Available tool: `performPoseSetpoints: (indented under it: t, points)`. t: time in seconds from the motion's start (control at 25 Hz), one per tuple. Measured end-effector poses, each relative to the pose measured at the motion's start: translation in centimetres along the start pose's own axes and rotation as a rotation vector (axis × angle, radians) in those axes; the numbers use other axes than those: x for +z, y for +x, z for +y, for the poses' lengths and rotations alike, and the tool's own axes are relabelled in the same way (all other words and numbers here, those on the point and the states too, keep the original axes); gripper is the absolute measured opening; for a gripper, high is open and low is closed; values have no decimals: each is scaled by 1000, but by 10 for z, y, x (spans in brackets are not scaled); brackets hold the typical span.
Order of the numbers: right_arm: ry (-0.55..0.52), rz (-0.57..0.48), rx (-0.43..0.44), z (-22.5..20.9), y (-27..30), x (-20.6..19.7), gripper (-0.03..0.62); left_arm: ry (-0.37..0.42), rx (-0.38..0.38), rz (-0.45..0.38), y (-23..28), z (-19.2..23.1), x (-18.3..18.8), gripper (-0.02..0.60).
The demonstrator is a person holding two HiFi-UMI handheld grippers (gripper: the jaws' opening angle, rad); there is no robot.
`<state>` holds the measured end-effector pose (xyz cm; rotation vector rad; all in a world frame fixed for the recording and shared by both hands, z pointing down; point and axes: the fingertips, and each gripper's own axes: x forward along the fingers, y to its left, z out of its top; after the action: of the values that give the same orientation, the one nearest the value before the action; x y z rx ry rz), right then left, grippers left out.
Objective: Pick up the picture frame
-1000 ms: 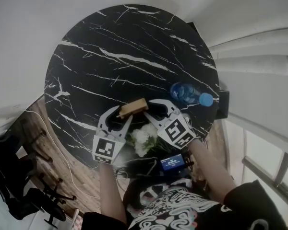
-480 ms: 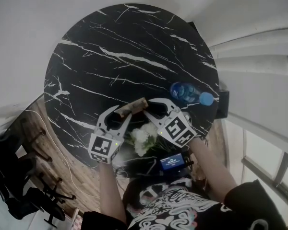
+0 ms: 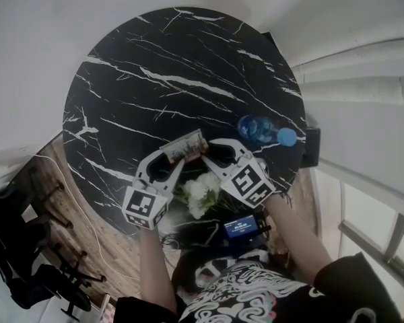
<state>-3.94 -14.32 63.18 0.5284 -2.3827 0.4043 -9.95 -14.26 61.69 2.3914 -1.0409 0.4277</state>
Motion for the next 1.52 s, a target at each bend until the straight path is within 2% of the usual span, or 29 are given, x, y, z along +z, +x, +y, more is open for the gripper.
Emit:
performPoseSetpoints:
  t: [0.48,0.76,0.96,1.36,1.52]
  points:
    - [-5,-20,-26,1,-14,10,107,-8,-20,-19,-4,-7,12,164]
    - [3,-39,-39,8,-29,21,107,-56,-48,-33,-14,-15,21,163]
    - [8,-55,-58,12,-40,28,106,-64,-62,-36,-20,-21,30,163]
    - [-2,-88,-90,22,-66,41,104,-170,-122,-32,-31,-37,42,163]
    - [25,-122,-97,28,-80,48,103,-245,-147,-37,-38,-46,46,163]
